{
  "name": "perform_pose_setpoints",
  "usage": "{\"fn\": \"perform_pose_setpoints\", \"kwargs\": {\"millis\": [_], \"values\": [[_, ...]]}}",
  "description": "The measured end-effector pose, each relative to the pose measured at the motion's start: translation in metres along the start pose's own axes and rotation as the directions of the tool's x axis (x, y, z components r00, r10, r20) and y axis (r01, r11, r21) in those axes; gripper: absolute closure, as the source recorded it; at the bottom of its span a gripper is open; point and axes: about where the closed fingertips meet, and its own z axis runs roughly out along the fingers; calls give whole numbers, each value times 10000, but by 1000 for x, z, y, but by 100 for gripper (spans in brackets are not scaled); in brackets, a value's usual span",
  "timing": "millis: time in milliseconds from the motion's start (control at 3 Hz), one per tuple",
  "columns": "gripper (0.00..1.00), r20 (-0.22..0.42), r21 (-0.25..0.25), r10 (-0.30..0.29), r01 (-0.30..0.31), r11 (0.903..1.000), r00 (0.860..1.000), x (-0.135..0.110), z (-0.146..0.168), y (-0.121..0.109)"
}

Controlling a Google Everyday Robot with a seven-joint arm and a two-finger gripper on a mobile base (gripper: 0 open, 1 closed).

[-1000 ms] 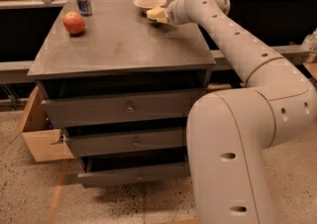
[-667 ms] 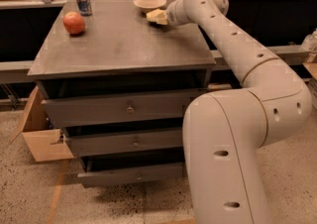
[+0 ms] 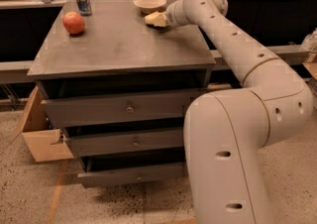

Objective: Move sponge near paper bowl

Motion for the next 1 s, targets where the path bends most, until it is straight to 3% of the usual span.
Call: {"fn": "perform_pose_setpoints", "kwargs": {"millis": [333, 667, 1000], "values": [[0, 31, -68, 242, -242, 9997, 9997, 5, -8, 5], [0, 272, -137, 503, -499, 9987, 9984, 10, -41, 3], [0, 1363, 169, 1084, -1117, 9936, 9847, -8, -119, -13]]}}
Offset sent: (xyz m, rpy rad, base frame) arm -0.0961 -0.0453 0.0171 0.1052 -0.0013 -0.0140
